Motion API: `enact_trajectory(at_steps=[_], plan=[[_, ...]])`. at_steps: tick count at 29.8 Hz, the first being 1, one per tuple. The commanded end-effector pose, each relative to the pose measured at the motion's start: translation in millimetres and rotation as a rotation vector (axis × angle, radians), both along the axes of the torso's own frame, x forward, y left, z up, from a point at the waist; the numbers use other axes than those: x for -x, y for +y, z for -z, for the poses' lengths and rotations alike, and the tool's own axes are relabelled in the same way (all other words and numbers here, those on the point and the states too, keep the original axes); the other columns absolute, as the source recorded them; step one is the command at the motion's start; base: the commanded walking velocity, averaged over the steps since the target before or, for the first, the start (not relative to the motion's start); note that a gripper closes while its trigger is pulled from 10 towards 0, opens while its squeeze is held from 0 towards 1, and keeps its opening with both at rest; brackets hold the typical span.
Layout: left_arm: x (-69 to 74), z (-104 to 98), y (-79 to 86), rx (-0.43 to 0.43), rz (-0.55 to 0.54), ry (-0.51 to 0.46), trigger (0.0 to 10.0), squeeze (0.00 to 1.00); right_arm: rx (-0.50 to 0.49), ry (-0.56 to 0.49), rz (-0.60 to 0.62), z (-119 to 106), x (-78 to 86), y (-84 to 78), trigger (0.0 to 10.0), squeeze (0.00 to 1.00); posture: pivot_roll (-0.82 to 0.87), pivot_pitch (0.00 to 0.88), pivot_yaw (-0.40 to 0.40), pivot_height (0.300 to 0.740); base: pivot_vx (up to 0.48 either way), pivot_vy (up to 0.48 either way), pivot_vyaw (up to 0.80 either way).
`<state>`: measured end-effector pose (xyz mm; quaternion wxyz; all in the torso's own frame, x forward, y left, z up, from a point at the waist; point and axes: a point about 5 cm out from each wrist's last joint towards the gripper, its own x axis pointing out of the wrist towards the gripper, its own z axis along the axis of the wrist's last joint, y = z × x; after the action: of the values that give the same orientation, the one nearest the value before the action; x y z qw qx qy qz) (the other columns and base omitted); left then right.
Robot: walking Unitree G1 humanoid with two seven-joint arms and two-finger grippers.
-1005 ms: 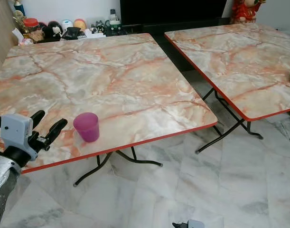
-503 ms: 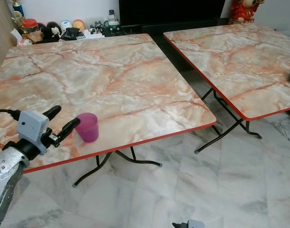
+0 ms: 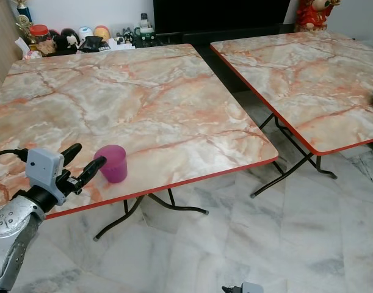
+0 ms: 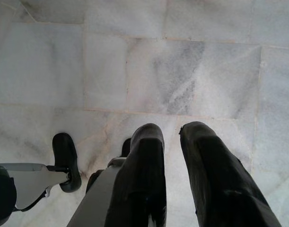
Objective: Setting the table
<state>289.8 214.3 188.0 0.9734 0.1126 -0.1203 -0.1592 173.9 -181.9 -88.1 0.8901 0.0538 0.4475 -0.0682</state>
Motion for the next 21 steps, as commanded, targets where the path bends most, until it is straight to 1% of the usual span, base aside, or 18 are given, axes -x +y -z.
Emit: enact_trajectory(at_steps=[1, 19, 21], plan=[[1.7, -2.4, 2.3, 0.001, -0.013, -0.006, 10.0, 0.00, 0.005, 0.019, 0.005, 2.6, 6.4, -2.7, 10.0, 0.00, 0.18, 0.129, -0.035, 0.740, 0.266, 0.000, 0.00], [1.4, -3.9, 0.7, 0.014, -0.011, -0.015, 10.0, 0.00, 0.000, 0.020, -0.001, 2.9, 6.8, -1.5, 10.0, 0.00, 0.18, 0.130, -0.038, 0.740, 0.311, 0.000, 0.00], [1.5, -3.8, 0.4, 0.015, -0.009, -0.012, 10.0, 0.00, 0.000, 0.021, -0.002, 3.0, 6.9, -1.4, 10.0, 0.00, 0.18, 0.130, -0.039, 0.740, 0.141, 0.000, 0.00]])
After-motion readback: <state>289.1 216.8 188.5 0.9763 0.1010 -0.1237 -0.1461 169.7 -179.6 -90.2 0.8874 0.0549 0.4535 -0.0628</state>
